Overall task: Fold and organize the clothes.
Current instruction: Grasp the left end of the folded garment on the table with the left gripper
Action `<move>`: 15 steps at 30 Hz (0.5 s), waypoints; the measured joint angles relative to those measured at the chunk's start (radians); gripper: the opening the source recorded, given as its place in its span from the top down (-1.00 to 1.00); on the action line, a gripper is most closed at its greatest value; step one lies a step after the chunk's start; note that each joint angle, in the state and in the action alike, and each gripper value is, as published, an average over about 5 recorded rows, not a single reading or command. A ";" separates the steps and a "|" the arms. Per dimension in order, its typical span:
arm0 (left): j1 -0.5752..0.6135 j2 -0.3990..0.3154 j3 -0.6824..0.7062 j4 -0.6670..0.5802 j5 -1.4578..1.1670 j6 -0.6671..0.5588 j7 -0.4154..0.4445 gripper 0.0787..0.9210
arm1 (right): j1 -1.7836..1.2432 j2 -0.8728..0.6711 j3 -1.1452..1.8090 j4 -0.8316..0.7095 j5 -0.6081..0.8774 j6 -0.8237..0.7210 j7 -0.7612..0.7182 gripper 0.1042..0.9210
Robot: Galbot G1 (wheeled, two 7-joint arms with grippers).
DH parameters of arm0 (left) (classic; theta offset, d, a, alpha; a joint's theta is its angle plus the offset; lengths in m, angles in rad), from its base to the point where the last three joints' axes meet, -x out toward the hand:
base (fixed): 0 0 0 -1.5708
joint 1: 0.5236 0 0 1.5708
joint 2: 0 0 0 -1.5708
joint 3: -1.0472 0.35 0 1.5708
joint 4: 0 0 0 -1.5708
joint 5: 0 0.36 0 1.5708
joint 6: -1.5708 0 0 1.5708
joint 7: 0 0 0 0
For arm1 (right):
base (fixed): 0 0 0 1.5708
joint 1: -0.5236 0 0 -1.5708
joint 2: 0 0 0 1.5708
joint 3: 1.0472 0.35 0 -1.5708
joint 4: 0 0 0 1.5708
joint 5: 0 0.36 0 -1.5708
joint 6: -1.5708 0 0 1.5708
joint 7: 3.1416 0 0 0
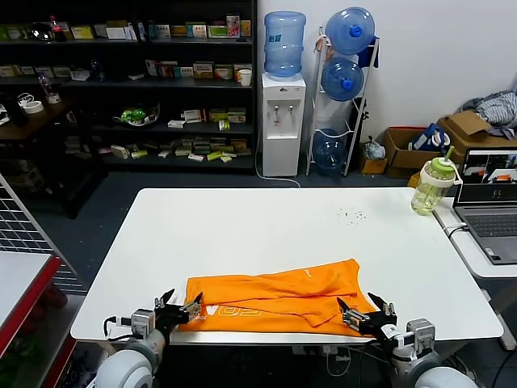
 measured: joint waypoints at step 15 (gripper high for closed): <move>0.022 -0.017 0.006 0.009 0.003 -0.020 -0.008 -0.06 | -0.008 0.011 0.007 0.001 -0.005 0.001 0.017 -0.76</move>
